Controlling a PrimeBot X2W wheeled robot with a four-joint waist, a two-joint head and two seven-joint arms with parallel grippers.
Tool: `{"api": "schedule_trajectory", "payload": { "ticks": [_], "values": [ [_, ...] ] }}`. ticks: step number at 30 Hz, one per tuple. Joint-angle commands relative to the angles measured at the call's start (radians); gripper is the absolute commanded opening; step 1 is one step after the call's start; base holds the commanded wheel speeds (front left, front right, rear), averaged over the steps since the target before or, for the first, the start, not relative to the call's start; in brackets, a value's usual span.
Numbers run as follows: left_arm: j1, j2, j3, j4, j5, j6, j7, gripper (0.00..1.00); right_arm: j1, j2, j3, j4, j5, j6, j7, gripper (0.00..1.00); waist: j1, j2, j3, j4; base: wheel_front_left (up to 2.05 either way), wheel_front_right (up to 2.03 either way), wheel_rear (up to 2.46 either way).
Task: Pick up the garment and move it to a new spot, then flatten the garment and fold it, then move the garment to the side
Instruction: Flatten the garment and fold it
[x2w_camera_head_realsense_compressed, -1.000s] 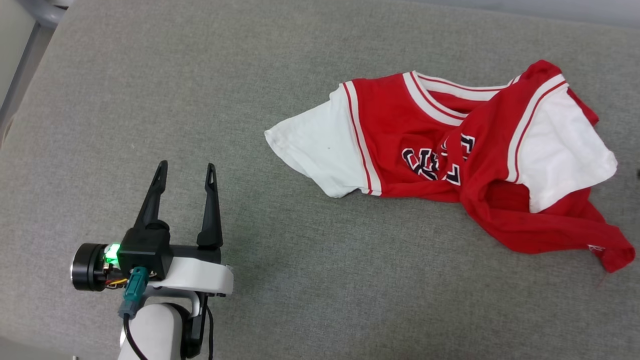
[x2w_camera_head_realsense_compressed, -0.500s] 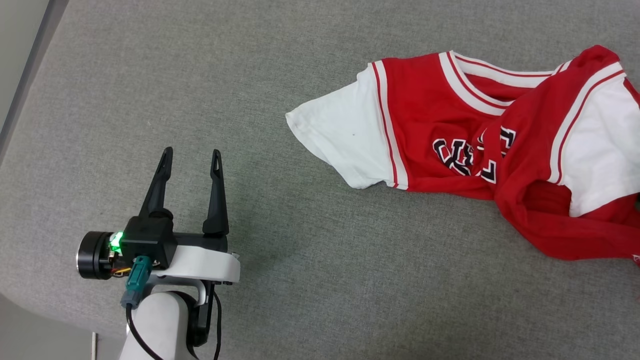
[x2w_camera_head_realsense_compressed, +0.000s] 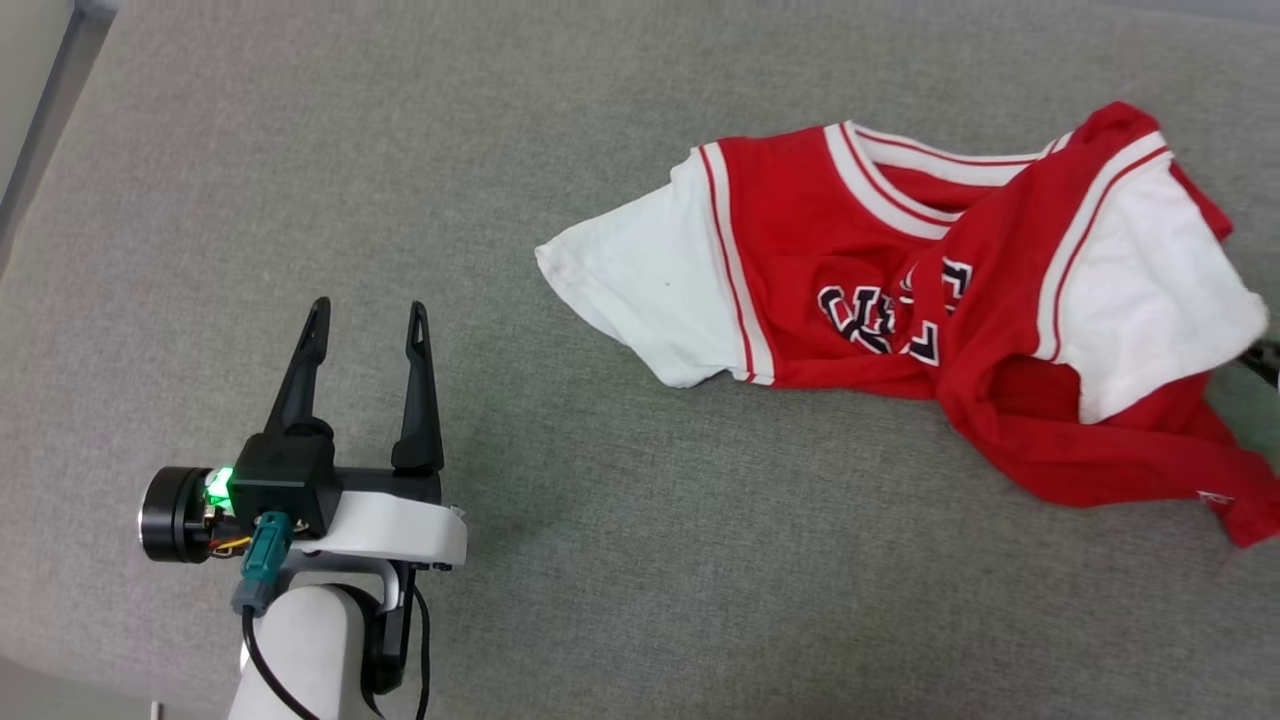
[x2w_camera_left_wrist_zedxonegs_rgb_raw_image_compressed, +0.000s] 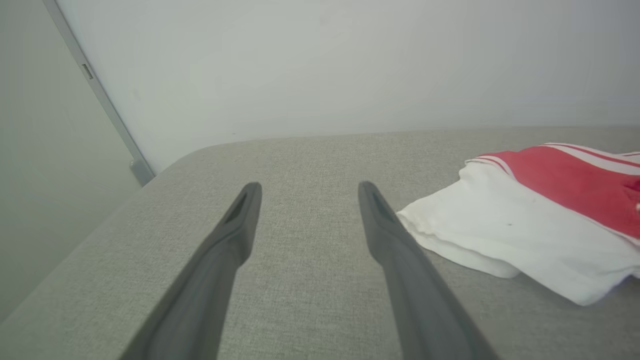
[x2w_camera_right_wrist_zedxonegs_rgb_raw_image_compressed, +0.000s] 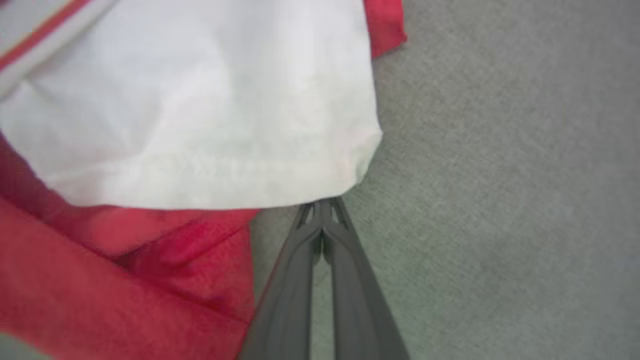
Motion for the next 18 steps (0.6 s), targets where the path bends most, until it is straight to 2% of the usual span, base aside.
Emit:
{"api": "schedule_trajectory", "payload": {
  "ticks": [1,7,12,13,14,18],
  "values": [
    [0.006,0.007,0.004,0.000,0.006,-0.003,-0.003,1.00,0.011,0.001,-0.005,-0.006,-0.004,-0.001,-0.007,0.00,0.0000,0.0000,-0.016,-0.014,0.00,0.00,0.00],
    [0.032,0.014,0.012,0.002,0.006,-0.001,-0.003,1.00,0.083,-0.031,-0.088,-0.064,0.005,-0.001,-0.088,0.00,0.0000,0.0000,-0.062,-0.043,0.00,0.00,0.00],
    [0.057,0.019,0.021,-0.008,0.011,0.006,-0.003,1.00,0.179,-0.019,-0.198,-0.103,-0.001,-0.001,-0.136,0.00,0.0000,0.0000,-0.083,-0.066,0.00,0.00,0.00],
    [0.060,0.020,0.021,-0.009,0.011,0.006,-0.003,1.00,0.194,-0.008,-0.226,-0.111,-0.008,-0.001,-0.156,0.85,0.0000,0.0000,-0.084,-0.068,0.00,0.00,0.00],
    [0.061,0.021,0.021,-0.010,0.011,0.006,-0.003,1.00,0.210,0.004,-0.253,-0.115,-0.017,-0.001,-0.178,1.00,0.0000,0.0000,-0.084,-0.070,0.00,0.00,0.00],
    [0.058,0.024,0.022,-0.014,0.011,0.005,-0.003,1.00,0.255,0.053,-0.336,-0.151,-0.039,-0.001,-0.246,1.00,0.0000,0.0000,-0.084,-0.073,0.00,0.00,0.00]
  ]
}}
